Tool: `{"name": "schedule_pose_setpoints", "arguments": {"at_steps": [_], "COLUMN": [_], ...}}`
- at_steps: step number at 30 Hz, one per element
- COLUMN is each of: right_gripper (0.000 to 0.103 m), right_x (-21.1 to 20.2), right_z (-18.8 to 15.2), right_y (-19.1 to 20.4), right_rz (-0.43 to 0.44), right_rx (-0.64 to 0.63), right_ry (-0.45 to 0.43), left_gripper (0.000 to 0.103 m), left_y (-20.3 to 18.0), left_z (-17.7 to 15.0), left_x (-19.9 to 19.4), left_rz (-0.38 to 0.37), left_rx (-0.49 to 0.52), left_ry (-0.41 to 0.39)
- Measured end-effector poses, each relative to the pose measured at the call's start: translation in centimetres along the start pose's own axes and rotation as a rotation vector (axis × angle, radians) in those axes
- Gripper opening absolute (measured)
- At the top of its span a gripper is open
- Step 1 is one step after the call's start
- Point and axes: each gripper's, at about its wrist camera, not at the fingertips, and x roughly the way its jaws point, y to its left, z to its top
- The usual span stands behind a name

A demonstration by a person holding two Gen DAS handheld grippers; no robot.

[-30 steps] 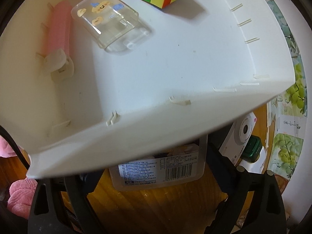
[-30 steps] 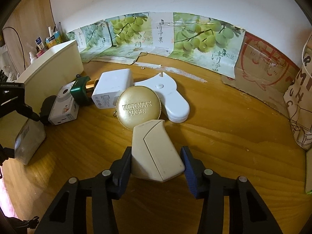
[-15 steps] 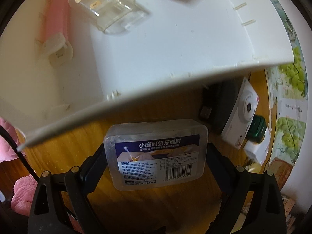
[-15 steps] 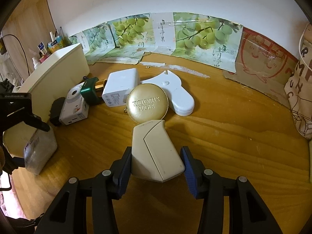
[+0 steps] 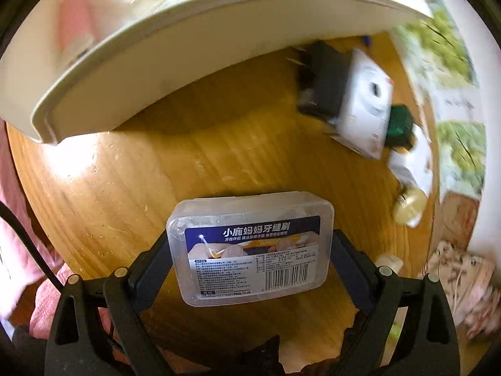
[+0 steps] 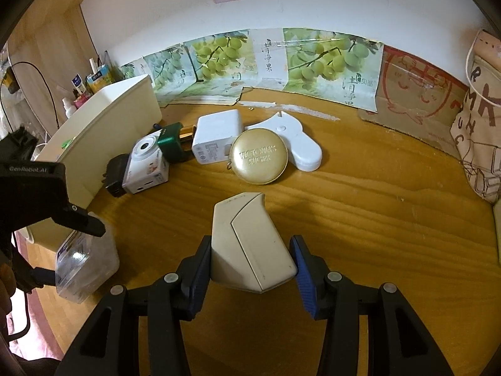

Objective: Organize rigid objects
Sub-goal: 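Lift the labeled box and beige wedge and carry them over the tray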

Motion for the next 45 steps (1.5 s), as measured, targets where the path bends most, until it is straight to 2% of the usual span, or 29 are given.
{"name": "schedule_pose_setpoints", "arguments": {"at_steps": [6,15,17,28,35,39,45], "right_gripper": [0.049,0.049,0.049,0.049,0.049,0.049,0.049], "right_x": [-0.8,-1.8,-1.9,-3.0,-4.3,-4.9,-5.2], "right_z": [-1.3,-3.1,-3.1,-2.4,-1.4,-0.5,0.7], "right_y": [1.0,3.2,3.8,7.7,10.8,12.6,15.6], "right_rz": [0.002,0.004,0.013,0.066,0.093,0.102,0.125], "right_rx": [-0.009,-0.064,-0.083,-0.171,-0.211,-0.217,-0.221], "right_ry": [0.016,0.031,0.028,-0.003,-0.064,-0.101,-0.145], "left_gripper": [0.096,0.096,0.096,0.096,0.096,0.096,0.096], "left_y": [-1.5,-3.3,-2.6,-1.8,-0.5,0.2,2.1], "left_z": [-1.8,-5.8,-6.0,-6.5,-6.2,-6.0,-4.4], "left_x": [-3.0,-7.1,-8.6,-12.9,-15.9,-17.7,-19.5], "left_rz": [-0.038,-0.105,-0.125,-0.234,-0.327,-0.338,-0.346], "left_rx": [0.143,0.394,0.435,0.583,0.676,0.748,0.783], "left_ry": [-0.058,-0.209,-0.245,-0.461,-0.576,-0.654,-0.703]}}
